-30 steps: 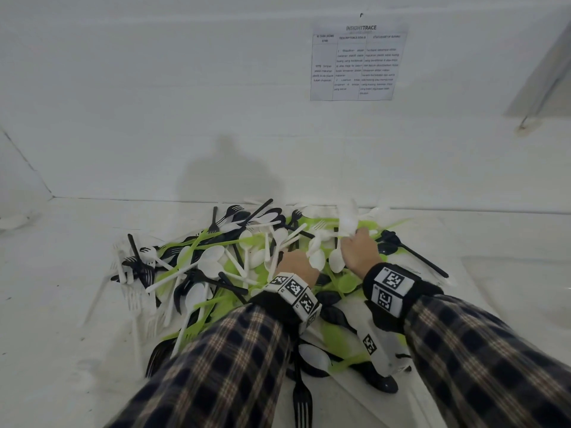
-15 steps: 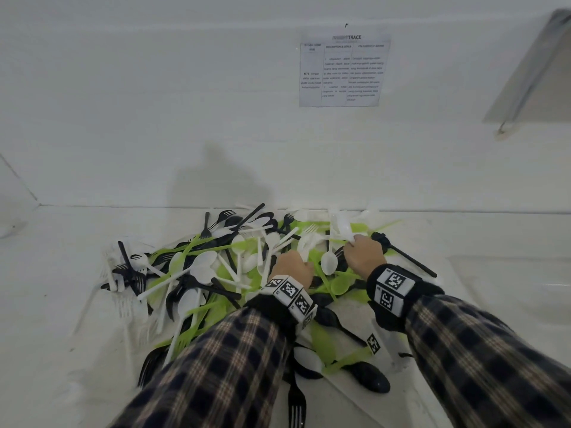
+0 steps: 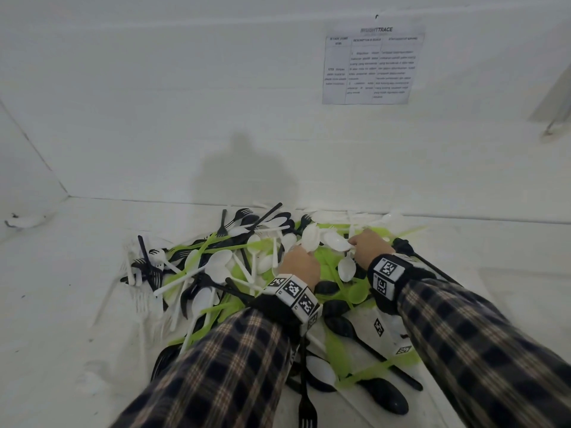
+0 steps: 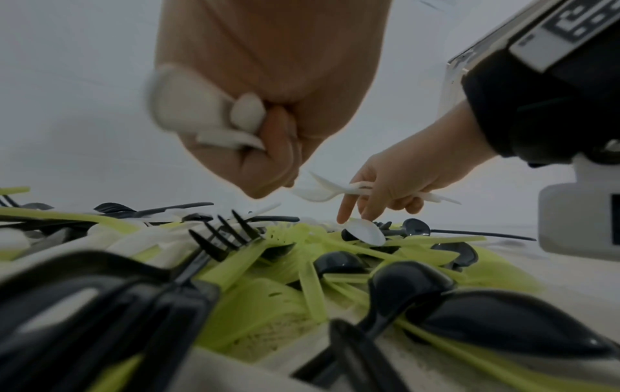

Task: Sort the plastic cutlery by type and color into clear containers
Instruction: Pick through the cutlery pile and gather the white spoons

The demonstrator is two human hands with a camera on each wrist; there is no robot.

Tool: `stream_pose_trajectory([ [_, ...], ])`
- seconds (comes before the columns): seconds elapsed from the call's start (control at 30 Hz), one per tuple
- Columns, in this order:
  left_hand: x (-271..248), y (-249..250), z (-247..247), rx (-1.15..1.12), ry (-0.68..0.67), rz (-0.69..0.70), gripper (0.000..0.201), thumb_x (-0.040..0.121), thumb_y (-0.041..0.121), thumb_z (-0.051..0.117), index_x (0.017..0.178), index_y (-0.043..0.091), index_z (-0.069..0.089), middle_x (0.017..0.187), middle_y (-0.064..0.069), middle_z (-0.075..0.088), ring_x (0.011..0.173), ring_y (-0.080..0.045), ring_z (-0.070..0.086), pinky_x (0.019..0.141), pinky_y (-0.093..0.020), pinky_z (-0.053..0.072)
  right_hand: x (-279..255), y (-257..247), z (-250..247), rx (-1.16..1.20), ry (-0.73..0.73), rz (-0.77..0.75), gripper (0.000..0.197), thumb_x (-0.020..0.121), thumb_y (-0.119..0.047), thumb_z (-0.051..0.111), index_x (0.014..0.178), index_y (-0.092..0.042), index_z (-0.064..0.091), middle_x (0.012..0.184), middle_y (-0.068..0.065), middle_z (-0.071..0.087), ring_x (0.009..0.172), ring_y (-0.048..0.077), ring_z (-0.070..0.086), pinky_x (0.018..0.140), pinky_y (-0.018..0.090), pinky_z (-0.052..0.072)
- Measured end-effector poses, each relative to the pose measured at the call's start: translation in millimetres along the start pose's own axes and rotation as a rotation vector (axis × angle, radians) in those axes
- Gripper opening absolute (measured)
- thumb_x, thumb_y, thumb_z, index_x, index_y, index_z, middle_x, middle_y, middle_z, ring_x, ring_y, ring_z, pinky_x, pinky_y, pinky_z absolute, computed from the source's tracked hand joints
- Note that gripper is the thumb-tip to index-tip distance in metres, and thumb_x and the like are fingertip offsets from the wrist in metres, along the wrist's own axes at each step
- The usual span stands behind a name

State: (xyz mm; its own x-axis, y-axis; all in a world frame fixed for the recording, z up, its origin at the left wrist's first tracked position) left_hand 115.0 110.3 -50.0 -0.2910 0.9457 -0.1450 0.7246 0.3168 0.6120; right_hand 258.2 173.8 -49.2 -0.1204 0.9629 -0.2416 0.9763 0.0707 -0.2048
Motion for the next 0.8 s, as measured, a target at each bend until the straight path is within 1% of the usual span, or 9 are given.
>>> stream_pose_trajectory([
  [0.07, 1.5, 0.1, -0.4, -0.004, 0.007, -0.009, 0.033, 0.1, 0.023, 0.034, 0.116, -0.001, 0.051, 0.12, -0.018, 0.056, 0.112, -0.033, 0.053, 0.091, -0.037, 0.04, 4.9, -1.0, 3.8, -0.046, -0.038, -0.02, 0.038, 0.092, -0.003, 0.04, 0.121, -0.019, 0.058, 0.13, 0.008, 0.039, 0.115, 0.024, 0.051, 0.091, 0.032, 0.043],
  [0.17, 5.7, -0.8, -1.4, -0.019, 0.007, -0.031, 0.035, 0.099, 0.024, 0.033, 0.116, -0.002, 0.049, 0.121, -0.02, 0.054, 0.111, -0.035, 0.053, 0.089, -0.038, 0.04, 9.7, -2.9, 6.6, -0.112, -0.07, -0.063, 0.041, 0.093, -0.007, 0.041, 0.127, -0.025, 0.056, 0.127, 0.007, 0.04, 0.114, 0.026, 0.052, 0.094, 0.035, 0.043],
  [0.27, 7.9, -2.1, -5.7, -0.031, 0.015, -0.037, 0.035, 0.1, 0.023, 0.032, 0.117, -0.003, 0.047, 0.121, -0.021, 0.054, 0.11, -0.035, 0.053, 0.084, -0.035, 0.039, 11.2, -2.8, 4.8, -0.127, -0.064, -0.102, 0.029, 0.094, -0.014, 0.048, 0.12, -0.015, 0.059, 0.117, 0.007, 0.044, 0.111, 0.026, 0.053, 0.091, 0.031, 0.041],
  [0.37, 9.8, -5.6, -13.9, -0.052, 0.049, -0.029, 0.033, 0.1, 0.02, 0.033, 0.115, -0.005, 0.047, 0.118, -0.022, 0.056, 0.108, -0.035, 0.053, 0.078, -0.033, 0.037, 8.6, -1.0, -0.8, -0.067, -0.042, -0.112, 0.031, 0.095, -0.025, 0.049, 0.117, -0.004, 0.056, 0.121, 0.012, 0.046, 0.111, 0.029, 0.051, 0.091, 0.031, 0.039],
  [0.43, 11.1, -9.6, -18.9, -0.051, 0.069, -0.034, 0.033, 0.099, 0.02, 0.034, 0.114, -0.005, 0.049, 0.116, -0.022, 0.057, 0.106, -0.035, 0.055, 0.075, -0.031, 0.036, 4.9, -1.0, -7.7, -0.01, 0.012, -0.127, 0.032, 0.097, -0.025, 0.046, 0.116, -0.001, 0.055, 0.123, 0.015, 0.049, 0.113, 0.03, 0.049, 0.092, 0.032, 0.038],
  [0.6, 9.1, -17.4, -28.3, -0.07, 0.101, -0.06, 0.033, 0.098, 0.02, 0.037, 0.111, -0.007, 0.052, 0.114, -0.022, 0.058, 0.104, -0.034, 0.056, 0.071, -0.03, 0.034, -2.7, 0.2, -24.9, 0.201, 0.068, -0.113, 0.031, 0.098, -0.025, 0.044, 0.114, 0.0, 0.052, 0.115, 0.018, 0.058, 0.107, 0.031, 0.052, 0.077, 0.029, 0.032],
  [0.67, 9.3, -20.7, -30.4, -0.05, 0.101, -0.054, 0.034, 0.098, 0.021, 0.038, 0.111, -0.007, 0.053, 0.114, -0.023, 0.059, 0.105, -0.035, 0.056, 0.075, -0.032, 0.038, -4.3, -0.2, -28.0, 0.335, 0.062, -0.11, 0.032, 0.098, -0.026, 0.043, 0.116, -0.001, 0.051, 0.108, 0.014, 0.058, 0.095, 0.026, 0.051, 0.077, 0.027, 0.033],
  [0.73, 11.6, -24.4, -31.4, -0.036, 0.093, -0.039, 0.036, 0.097, 0.022, 0.039, 0.109, -0.009, 0.054, 0.112, -0.025, 0.06, 0.104, -0.035, 0.056, 0.08, -0.035, 0.041, -7.1, -1.9, -30.3, 0.45, 0.062, -0.102, 0.03, 0.099, -0.026, 0.039, 0.114, -0.002, 0.048, 0.1, 0.008, 0.054, 0.091, 0.022, 0.047, 0.077, 0.027, 0.033],
  [0.8, 15.0, -27.4, -32.8, -0.012, 0.087, -0.033, 0.038, 0.097, 0.023, 0.039, 0.107, -0.01, 0.056, 0.11, -0.025, 0.06, 0.102, -0.036, 0.057, 0.079, -0.035, 0.041, -9.5, -3.3, -30.8, 0.528, 0.068, -0.084, 0.024, 0.101, -0.028, 0.035, 0.1, -0.006, 0.043, 0.089, 0.004, 0.05, 0.088, 0.021, 0.045, 0.076, 0.028, 0.032],
])
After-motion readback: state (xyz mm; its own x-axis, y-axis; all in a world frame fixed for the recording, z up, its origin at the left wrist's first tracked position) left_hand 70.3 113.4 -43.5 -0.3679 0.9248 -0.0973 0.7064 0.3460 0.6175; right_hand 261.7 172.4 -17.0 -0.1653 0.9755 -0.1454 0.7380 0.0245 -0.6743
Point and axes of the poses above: each hand's wrist, its own x-axis towards the middle knuckle, its own z-axis out of the palm, y = z × x, the point moved 3 cm from there along x, towards the middle knuckle
